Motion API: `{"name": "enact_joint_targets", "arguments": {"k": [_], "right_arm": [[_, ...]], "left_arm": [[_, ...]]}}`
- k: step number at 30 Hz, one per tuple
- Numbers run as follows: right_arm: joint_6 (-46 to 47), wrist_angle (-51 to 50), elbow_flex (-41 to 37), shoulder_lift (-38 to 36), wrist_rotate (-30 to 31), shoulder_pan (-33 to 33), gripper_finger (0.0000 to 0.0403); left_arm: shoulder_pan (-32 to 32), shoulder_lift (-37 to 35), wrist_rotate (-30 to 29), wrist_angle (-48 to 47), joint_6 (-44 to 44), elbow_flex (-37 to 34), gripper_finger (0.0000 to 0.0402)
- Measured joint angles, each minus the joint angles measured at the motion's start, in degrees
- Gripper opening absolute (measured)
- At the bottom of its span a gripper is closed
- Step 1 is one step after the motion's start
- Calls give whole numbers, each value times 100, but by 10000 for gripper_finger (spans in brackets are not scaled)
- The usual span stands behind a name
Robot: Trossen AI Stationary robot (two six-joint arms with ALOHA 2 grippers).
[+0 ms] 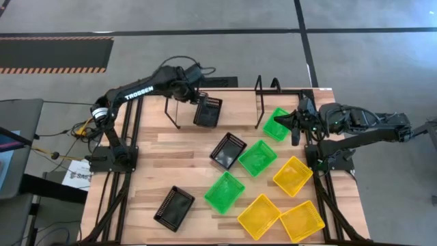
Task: Stack baskets on shelf by color
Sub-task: Stack the top black bin on top of the black bin on the shelf
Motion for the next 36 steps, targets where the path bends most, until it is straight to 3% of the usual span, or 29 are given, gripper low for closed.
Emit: {"name": "enact_joint_targets", "arguments": {"k": [4, 10, 14, 21, 30, 36], "right_arm": [[1, -2, 1, 11, 32, 0, 0], [109, -23, -7, 250, 164, -87, 0], [111, -9, -6, 267, 158, -192, 0], [110, 18, -3, 103, 136, -181, 0], [102, -379, -2, -306, -152, -173, 1], [102, -1252, -2, -917, -266, -175, 1]], "left_arm": [[-313, -4, -410, -930, 32, 925, 133], [-1397, -4, -2045, -1831, 185, 2186, 133], [-2092, -56, -2845, -2010, 285, 2586, 133], [-3051, -65, -2884, -2030, -725, 2573, 129], [-4190, 396, -2938, -2029, -2122, 2574, 89], [-4418, 849, -2386, -2025, -2697, 2574, 70]]}}
